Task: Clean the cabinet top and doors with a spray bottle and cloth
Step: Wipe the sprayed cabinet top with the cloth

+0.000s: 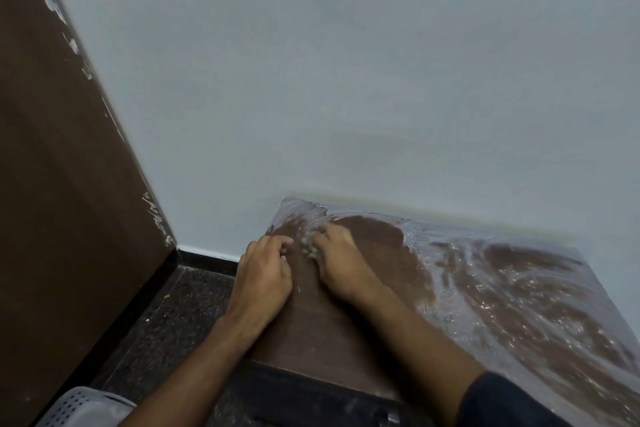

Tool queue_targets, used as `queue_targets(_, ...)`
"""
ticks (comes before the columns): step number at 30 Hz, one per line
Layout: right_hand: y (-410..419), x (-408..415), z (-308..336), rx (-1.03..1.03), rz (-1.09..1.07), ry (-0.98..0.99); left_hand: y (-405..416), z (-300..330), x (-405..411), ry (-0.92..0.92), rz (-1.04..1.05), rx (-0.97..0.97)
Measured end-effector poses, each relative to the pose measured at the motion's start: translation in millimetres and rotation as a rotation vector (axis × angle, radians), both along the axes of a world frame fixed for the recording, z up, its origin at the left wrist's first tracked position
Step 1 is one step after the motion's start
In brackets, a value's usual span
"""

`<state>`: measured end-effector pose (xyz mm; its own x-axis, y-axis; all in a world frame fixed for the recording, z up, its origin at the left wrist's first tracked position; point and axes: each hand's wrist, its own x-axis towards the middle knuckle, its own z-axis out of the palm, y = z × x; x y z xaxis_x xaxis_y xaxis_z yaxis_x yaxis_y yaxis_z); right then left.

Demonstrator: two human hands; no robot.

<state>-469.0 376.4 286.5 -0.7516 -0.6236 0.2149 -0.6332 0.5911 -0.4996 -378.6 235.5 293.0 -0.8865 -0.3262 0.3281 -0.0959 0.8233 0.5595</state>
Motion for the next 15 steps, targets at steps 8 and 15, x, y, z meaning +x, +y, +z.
queue_targets(8, 15.2, 9.1, -2.7, -0.062, -0.021, 0.028, -9.2, -1.7, 12.2, 0.023, 0.005, 0.060)
queue_targets(15, 24.0, 64.3, 4.0, -0.032, 0.283, 0.043, -7.1, 2.1, 9.6, 0.030, -0.033, 0.066)
